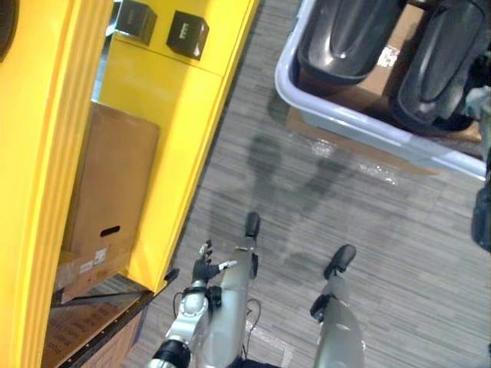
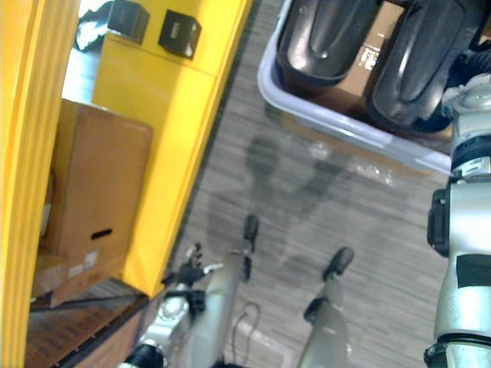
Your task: Walk over and take plastic housings, then place them on the shelf
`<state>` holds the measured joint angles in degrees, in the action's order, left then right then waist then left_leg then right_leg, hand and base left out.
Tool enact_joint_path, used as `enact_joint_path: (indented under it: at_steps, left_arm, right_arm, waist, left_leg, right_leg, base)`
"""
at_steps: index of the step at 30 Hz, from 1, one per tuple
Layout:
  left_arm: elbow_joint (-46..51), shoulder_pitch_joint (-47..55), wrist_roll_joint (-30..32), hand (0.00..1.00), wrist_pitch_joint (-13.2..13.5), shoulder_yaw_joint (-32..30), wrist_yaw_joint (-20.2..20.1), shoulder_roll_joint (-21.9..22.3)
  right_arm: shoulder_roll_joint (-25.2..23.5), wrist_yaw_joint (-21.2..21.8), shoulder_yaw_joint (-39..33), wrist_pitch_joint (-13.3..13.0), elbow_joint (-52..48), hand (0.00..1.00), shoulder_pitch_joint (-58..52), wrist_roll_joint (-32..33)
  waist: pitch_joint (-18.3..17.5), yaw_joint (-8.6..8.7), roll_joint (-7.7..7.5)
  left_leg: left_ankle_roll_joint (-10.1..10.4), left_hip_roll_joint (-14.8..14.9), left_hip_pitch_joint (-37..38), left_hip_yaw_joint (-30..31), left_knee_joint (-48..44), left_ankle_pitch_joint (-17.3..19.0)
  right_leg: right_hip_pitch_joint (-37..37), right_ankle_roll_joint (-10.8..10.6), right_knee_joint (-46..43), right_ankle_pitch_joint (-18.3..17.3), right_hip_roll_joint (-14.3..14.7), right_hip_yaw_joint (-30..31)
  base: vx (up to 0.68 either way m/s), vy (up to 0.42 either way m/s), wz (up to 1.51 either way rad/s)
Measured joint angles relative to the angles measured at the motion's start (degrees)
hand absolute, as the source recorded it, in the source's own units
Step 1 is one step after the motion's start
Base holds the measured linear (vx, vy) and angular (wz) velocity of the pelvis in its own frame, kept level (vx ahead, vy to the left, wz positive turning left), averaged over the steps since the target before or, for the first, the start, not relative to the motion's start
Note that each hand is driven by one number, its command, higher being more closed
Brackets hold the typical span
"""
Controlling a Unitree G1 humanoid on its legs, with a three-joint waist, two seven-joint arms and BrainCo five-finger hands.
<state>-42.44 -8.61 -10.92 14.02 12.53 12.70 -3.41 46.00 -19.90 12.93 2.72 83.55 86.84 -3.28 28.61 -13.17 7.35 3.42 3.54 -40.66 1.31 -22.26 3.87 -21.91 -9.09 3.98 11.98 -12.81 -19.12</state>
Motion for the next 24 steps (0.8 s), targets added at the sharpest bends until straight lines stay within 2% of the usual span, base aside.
enact_joint_path:
  at_steps: [7,12,18,20,22,24]
  left_arm:
    - [0.91,0.2,0.02,0.0,-1.32,-0.03,-0.37,0.01]
    - [1.32,0.56,0.6,0.0,-1.64,-0.21,0.47,0.01]
    - [2.38,1.55,1.02,0.0,-1.67,-1.36,5.52,0.57]
    - [3.63,2.11,3.34,0.0,-1.66,-2.26,7.43,1.34]
    - [5.85,2.14,6.54,0.0,-1.83,-2.86,9.56,1.69]
    - [7.96,2.12,7.69,0.0,-1.9,-3.06,10.76,1.58]
  right_arm:
    - [0.34,-0.32,-2.72,0.52,0.14,1.0,-0.93,-7.76]
    - [0.36,-3.66,-5.26,1.04,-3.21,1.0,-4.86,-12.39]
    - [0.32,-8.67,-8.68,2.78,-6.23,1.0,-7.14,-17.41]
    - [0.27,-10.53,-8.95,2.9,-7.51,1.0,-7.97,-18.84]
    - [0.28,-13.1,-9.22,3.83,-10.68,1.0,-8.05,-20.67]
    - [0.25,-14.3,-9.5,3.85,-11.42,1.0,-8.07,-21.76]
  waist:
    - [0.0,-0.02,0.0]
    - [0.0,0.42,-0.01]
    - [0.01,1.68,-0.02]
    - [0.01,2.22,-0.02]
    - [0.01,3.51,-0.02]
    - [0.01,3.89,-0.02]
  left_leg:
    - [0.0,-0.21,0.05,0.47,0.0,-0.29]
    - [0.0,-0.28,0.57,0.76,-0.07,-0.29]
    - [-0.03,-0.07,2.01,-0.19,-0.14,-0.3]
    - [-0.03,0.03,2.73,-0.36,-0.07,-0.3]
    - [-0.04,0.15,2.87,-0.59,-0.26,-0.3]
    - [-0.06,0.32,3.24,-0.96,-0.26,-0.35]
  right_leg:
    - [0.49,0.13,-0.01,-0.1,-0.01,-1.16]
    - [1.18,0.13,-0.18,-0.09,0.0,-1.18]
    - [1.88,0.13,-0.48,-0.09,-0.22,-0.63]
    - [2.29,0.13,-0.61,-0.09,-0.21,-0.2]
    - [2.27,0.13,-0.69,-0.09,-0.2,0.23]
    - [2.32,0.13,-0.9,-0.09,-0.19,0.39]
  base:
    - [-0.03,0.017,0.04]
    - [-0.02,0.024,0.03]
    - [-0.02,0.022,-0.06]
    - [-0.04,0.018,-0.1]
    - [-0.06,0.024,-0.07]
    - [-0.06,0.014,-0.1]
